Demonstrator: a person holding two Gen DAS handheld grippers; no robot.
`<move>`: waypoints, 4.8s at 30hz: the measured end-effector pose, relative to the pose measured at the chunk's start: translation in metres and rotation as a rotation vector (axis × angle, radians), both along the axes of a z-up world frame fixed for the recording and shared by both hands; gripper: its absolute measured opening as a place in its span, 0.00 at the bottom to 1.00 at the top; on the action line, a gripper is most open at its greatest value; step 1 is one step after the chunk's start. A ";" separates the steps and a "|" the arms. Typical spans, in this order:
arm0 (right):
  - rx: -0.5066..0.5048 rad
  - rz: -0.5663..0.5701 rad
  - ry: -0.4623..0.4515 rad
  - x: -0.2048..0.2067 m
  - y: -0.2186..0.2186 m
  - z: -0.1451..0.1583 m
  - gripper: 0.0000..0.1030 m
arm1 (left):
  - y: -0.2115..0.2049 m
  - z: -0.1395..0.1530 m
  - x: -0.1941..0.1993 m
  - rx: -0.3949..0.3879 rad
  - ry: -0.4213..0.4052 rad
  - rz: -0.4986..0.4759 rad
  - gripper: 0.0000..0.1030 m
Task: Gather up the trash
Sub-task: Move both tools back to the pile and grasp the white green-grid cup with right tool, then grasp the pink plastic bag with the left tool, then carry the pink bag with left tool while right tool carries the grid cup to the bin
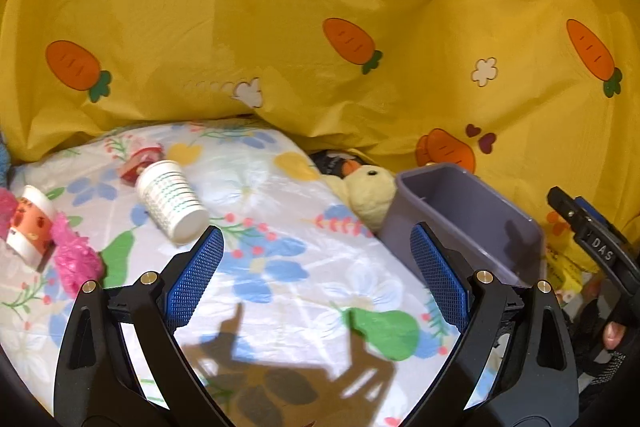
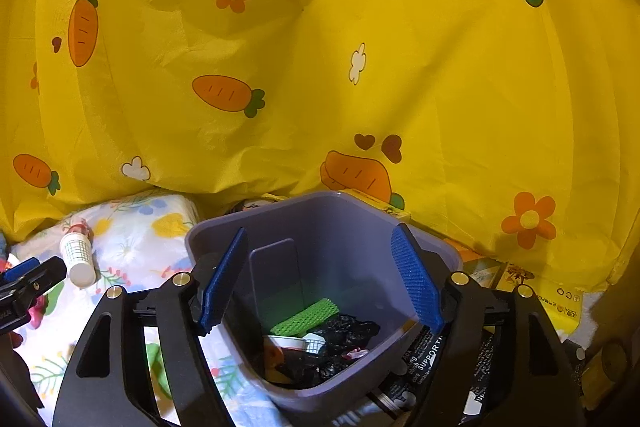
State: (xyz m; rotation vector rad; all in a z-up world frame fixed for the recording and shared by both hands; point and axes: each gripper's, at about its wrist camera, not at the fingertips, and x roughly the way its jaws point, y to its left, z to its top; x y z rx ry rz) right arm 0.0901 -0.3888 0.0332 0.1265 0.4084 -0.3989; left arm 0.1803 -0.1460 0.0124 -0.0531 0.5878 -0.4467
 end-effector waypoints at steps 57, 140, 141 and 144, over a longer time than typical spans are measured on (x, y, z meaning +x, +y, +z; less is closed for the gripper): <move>-0.010 0.619 0.341 0.214 0.248 -0.080 0.55 | 0.204 -0.046 0.043 0.092 0.188 0.335 0.90; 0.102 0.491 0.035 -0.014 0.117 -0.012 0.56 | 0.024 -0.040 -0.058 0.027 0.148 -0.104 0.33; 0.103 0.484 0.032 -0.014 0.115 -0.010 0.56 | 0.020 -0.039 -0.057 0.023 0.149 -0.110 0.33; 0.103 0.464 0.018 -0.014 0.106 -0.006 0.56 | 0.009 -0.038 -0.056 0.019 0.149 -0.128 0.33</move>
